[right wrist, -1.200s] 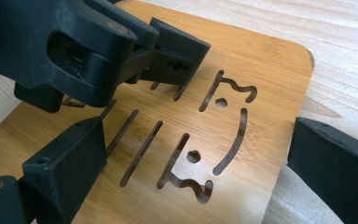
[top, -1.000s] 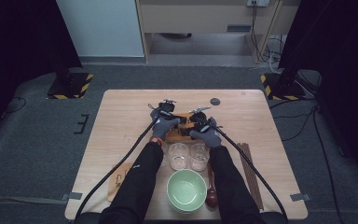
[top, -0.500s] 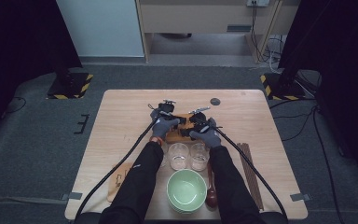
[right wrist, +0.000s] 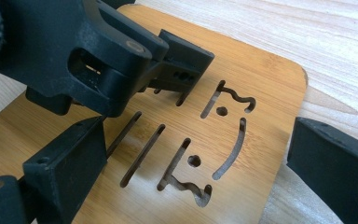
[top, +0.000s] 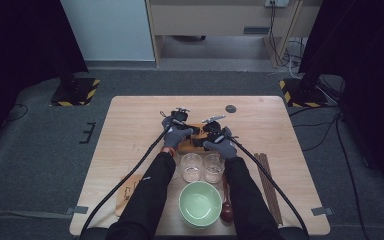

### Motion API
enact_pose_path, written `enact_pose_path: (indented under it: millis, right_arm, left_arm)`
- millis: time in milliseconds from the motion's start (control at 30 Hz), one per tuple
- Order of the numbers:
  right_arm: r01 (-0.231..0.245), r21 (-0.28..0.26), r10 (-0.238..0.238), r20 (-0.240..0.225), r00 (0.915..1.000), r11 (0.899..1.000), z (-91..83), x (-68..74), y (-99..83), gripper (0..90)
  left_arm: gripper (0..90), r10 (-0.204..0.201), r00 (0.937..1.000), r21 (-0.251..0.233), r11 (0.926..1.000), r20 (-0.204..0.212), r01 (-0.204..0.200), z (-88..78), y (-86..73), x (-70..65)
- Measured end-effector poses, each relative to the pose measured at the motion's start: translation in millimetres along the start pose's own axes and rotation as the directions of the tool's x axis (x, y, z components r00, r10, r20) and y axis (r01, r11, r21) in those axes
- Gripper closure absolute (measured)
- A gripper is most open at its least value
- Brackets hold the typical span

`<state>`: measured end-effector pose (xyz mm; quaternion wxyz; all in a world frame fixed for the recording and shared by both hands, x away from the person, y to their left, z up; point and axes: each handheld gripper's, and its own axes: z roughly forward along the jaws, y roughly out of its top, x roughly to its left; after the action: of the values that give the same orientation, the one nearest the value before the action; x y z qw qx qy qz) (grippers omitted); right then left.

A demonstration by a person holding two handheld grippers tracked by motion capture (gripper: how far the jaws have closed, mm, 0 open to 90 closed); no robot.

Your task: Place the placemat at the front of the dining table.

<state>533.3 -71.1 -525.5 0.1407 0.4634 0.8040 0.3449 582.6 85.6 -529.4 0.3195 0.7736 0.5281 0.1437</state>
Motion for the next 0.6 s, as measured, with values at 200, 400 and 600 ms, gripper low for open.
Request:
enact_pose_path:
  millis: [200,400,600]
  right_arm:
    - [0.029,-0.01,-0.029,0.007,0.9996,1.0,-2.9,1.7,-0.1,5.2]
    - [0.027,-0.002,-0.027,0.026,0.9993,1.0,-7.2,-6.1,-2.8,5.7]
    - [0.023,0.024,-0.025,0.095,0.9952,0.999,-3.3,-15.1,-10.1,7.1]
  left_arm:
    - [1.9,0.054,0.9967,0.026,0.9983,-0.061,-0.052,0.4,-1.9,0.4]
    - [1.8,0.074,0.9963,0.041,0.9966,-0.045,-0.072,1.9,0.9,-2.6]
    - [1.8,0.069,0.9967,0.04,0.9969,-0.042,-0.068,2.0,1.1,-2.9]
